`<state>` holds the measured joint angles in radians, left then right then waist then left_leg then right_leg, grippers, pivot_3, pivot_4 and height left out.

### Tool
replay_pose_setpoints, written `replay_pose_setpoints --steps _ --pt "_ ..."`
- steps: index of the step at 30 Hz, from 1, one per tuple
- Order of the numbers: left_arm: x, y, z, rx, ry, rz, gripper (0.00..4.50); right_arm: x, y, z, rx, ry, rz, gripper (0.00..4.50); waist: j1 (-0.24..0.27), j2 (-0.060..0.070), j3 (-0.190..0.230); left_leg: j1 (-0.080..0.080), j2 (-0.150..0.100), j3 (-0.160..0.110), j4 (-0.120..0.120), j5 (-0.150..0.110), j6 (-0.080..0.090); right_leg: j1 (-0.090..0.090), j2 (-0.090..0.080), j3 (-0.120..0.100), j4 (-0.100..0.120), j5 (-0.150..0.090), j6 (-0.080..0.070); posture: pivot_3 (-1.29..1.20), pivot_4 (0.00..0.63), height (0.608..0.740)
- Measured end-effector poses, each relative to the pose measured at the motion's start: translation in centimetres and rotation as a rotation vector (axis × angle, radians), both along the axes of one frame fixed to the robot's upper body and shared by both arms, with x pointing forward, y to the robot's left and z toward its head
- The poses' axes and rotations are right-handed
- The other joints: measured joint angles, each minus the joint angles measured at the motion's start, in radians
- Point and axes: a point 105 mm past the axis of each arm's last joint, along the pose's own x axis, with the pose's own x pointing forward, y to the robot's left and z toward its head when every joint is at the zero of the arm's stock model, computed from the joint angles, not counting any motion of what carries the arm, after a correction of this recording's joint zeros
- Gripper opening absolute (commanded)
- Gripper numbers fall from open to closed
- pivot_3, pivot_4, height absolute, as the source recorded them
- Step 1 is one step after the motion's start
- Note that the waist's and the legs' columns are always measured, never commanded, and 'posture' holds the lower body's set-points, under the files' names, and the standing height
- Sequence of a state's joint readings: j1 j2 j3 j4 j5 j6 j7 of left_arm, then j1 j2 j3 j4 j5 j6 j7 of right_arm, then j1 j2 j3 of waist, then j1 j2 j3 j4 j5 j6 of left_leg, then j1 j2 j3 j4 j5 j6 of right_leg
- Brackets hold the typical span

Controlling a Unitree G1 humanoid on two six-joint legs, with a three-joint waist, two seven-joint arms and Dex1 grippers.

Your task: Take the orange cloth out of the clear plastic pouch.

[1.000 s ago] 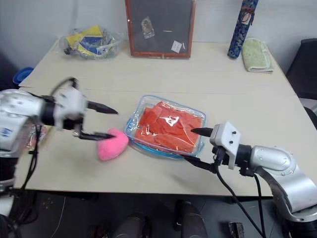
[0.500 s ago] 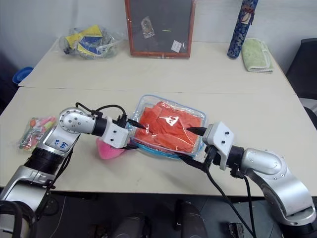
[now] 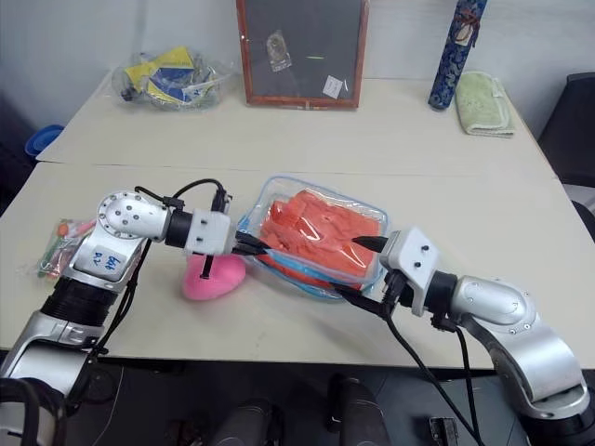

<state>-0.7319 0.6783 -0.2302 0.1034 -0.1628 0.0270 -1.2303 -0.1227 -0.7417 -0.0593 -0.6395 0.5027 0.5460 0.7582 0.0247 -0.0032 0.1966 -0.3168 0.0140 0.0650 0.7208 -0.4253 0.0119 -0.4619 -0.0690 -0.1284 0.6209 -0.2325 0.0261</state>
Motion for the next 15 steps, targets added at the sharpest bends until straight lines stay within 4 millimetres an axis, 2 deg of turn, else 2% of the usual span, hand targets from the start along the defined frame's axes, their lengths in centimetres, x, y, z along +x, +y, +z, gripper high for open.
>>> replay_pose_setpoints --steps 2,4,9,11,13,15 --pt "0.1 -0.3 0.1 -0.050 0.104 0.058 0.02 -0.1 0.2 -0.3 -0.004 0.007 0.008 4.38 -0.001 0.000 0.000 0.000 0.000 0.000 0.000 0.000 0.000 0.000 0.000 0.000 0.000 0.000 0.000 0.00 0.150 0.740" --pt "0.4 -0.8 -0.1 -0.092 0.188 0.123 0.00 -0.1 0.4 -0.2 0.006 0.006 0.012 3.97 0.000 0.000 0.000 0.000 0.000 0.000 0.000 0.000 0.000 0.000 0.000 0.000 0.000 0.000 0.000 0.00 0.150 0.740" --pt "0.4 -2.9 -0.5 -0.168 0.280 0.193 0.00 -0.2 1.8 -1.0 0.006 0.016 0.040 2.32 0.000 0.000 0.000 0.000 0.000 0.000 0.000 0.000 0.000 0.000 0.000 0.001 0.000 0.000 0.000 0.00 0.150 0.740" --pt "0.4 -3.5 -0.7 -0.180 0.289 0.203 0.00 0.6 2.0 -1.7 -0.024 0.014 0.005 1.65 0.000 0.000 0.000 0.000 0.000 0.000 0.000 0.000 0.000 0.000 0.000 0.001 0.000 0.000 0.000 0.00 0.150 0.740" --pt "0.4 -4.0 -0.7 -0.189 0.280 0.212 0.00 1.7 1.8 -2.0 -0.021 0.006 -0.060 1.65 0.000 0.000 0.000 0.001 0.000 0.000 0.000 0.000 0.000 0.000 0.000 0.001 0.001 0.000 0.000 0.00 0.150 0.740" --pt "0.2 -4.6 -0.5 -0.202 0.265 0.213 0.00 2.0 1.9 -2.3 -0.033 0.003 -0.086 1.65 0.000 0.000 0.000 0.000 0.000 0.000 0.000 0.000 -0.001 0.000 0.000 0.001 0.001 0.000 0.000 0.00 0.150 0.740"
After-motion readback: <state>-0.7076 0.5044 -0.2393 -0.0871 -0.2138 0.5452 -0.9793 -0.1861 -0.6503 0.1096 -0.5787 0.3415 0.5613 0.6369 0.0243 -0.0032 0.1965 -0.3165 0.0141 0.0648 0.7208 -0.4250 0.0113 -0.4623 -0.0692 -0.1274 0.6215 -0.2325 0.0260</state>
